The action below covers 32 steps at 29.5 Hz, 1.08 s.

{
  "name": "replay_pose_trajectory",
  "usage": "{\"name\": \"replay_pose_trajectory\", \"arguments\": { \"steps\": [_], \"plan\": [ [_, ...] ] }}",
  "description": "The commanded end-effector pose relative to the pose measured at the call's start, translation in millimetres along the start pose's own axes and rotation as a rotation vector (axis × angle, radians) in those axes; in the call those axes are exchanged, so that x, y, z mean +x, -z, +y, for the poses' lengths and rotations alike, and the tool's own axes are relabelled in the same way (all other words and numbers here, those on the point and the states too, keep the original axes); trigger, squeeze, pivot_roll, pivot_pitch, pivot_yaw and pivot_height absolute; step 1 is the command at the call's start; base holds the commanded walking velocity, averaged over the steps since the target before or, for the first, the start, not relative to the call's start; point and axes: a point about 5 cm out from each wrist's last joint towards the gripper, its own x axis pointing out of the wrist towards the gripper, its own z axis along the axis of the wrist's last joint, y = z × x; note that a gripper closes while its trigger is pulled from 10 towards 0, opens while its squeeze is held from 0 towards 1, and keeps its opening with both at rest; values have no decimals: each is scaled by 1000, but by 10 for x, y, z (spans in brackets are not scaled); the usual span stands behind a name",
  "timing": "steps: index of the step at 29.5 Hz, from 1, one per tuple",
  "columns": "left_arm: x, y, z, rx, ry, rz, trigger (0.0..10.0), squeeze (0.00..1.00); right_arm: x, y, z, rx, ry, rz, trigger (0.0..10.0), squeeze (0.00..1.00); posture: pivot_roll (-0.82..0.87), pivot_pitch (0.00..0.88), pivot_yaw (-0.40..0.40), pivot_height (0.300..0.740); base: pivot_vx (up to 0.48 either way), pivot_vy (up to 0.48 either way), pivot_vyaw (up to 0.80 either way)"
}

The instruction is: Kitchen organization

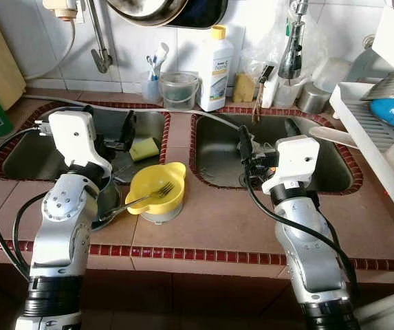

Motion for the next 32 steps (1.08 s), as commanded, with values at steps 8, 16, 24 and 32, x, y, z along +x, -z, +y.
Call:
{"name": "replay_pose_trajectory", "arguments": {
  "steps": [8, 16, 24, 32],
  "plan": [
    [51, -20, -20, 39, 54, 4, 10000, 0, -11, -1, -39, -13, 8, -2, 10000, 0, -215, 0, 18, 740, 0, 0, 0],
    [-44, -36, 154, 79, 37, 29, 10000, 0, -53, 9, -74, -22, 19, 6, 10000, 0, -216, 0, 21, 740, 0, 0, 0],
    [-105, 47, 117, 52, -19, 40, 10000, 0, -26, 29, -46, -13, 8, 12, 10000, 0, -194, 0, 5, 740, 0, 0, 0],
    [-118, 30, 121, 46, -10, 31, 10000, 0, -9, 32, -59, -13, 6, 13, 10000, 0, -187, 6, 3, 740, 0, 0, 0]
  ]
}}
